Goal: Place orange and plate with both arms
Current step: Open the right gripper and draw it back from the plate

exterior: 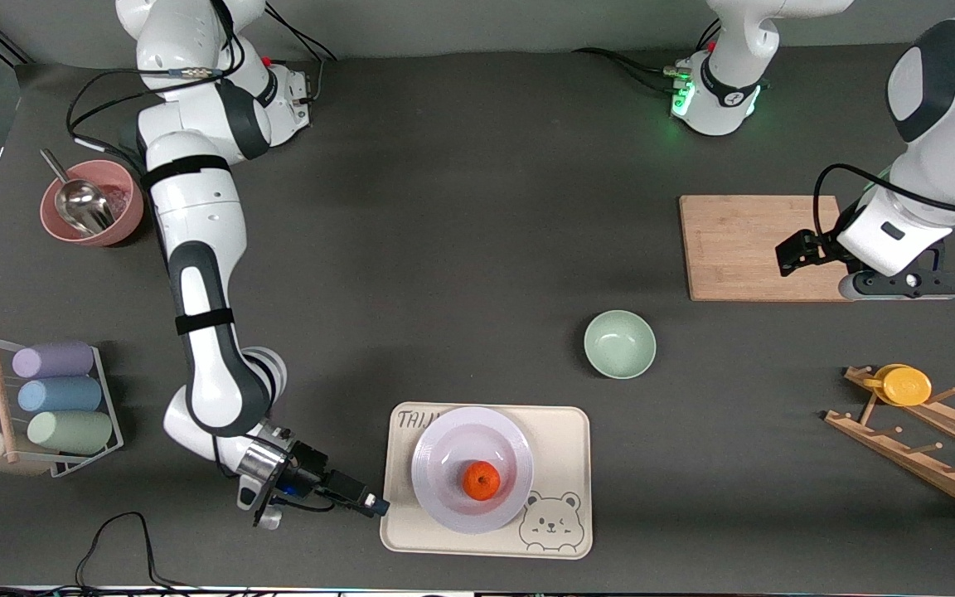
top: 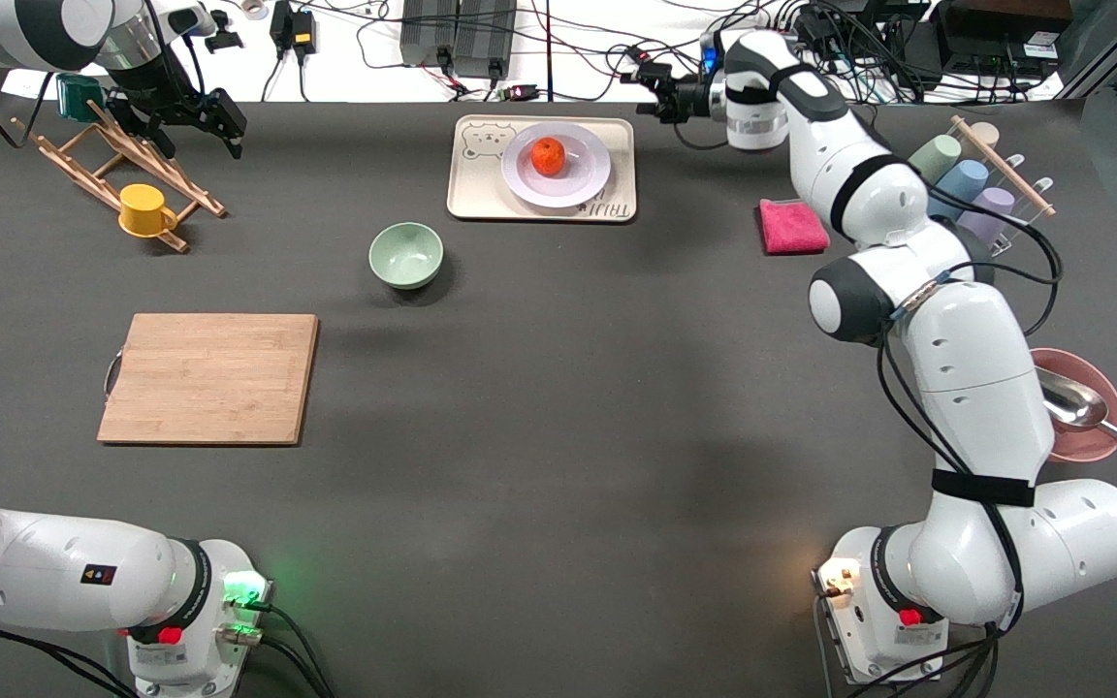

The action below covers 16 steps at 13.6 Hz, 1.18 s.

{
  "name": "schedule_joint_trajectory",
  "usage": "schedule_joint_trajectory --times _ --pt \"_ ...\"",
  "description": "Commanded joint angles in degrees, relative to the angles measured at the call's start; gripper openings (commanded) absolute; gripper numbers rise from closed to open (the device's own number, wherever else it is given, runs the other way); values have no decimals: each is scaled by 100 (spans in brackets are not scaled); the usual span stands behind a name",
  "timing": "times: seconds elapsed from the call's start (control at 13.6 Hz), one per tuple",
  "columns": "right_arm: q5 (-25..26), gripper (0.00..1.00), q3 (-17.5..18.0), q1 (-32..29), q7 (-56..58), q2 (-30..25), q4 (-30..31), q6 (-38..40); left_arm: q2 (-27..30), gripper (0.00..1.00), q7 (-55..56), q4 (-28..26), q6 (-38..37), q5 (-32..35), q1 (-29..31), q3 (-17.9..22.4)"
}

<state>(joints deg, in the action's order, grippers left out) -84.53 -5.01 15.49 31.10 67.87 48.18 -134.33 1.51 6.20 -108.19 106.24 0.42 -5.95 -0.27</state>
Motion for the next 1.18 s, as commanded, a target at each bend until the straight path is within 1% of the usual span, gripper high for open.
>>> schedule_joint_trajectory --times 0.0,0.15,0.22,0.29,0.37,0.44,0.59,0.74,0.81,0.96,1.03,1.1 --pt "1049 100 -193 68 -236 -974 1111 -32 42 100 -119 35 -7 -77 33 -26" --pt "1980 100 -246 68 -245 -1554 1823 -14 42 100 -119 26 -24 -77 33 -26" --pt "2350 100 -255 68 -236 -1871 2227 -5 42 100 -119 26 -24 -77 41 -26" --pt "2632 100 -307 86 -245 -2135 2562 -14 33 100 -119 35 -7 -85 33 -26" --pt "2905 100 -465 155 -245 -2373 2913 -14 33 100 -119 35 -16 -85 33 -26" --pt "3160 100 -544 191 -236 -2610 3204 -14 33 100 -119 35 -24 -85 33 -26" --pt "3862 100 -624 200 -227 -3189 3854 -14 24 100 -110 35 -42 -129 41 -26" --pt "4678 100 -633 270 -471 -3831 4504 -5 24 100 -110 35 -77 -173 41 -17" --pt "5170 100 -659 262 -665 -4165 4829 -5 24 100 -110 35 -77 -173 41 -17" --pt "6198 100 -843 349 -1191 -4815 5358 56 24 100 -110 35 -77 -182 41 -17" --pt "6664 100 -905 358 -1525 -5105 5491 361 24 100 -110 35 -77 -182 41 -17" --pt "7069 100 -914 358 -1928 -5343 5483 877 24 100 -119 35 -77 -182 41 -17"
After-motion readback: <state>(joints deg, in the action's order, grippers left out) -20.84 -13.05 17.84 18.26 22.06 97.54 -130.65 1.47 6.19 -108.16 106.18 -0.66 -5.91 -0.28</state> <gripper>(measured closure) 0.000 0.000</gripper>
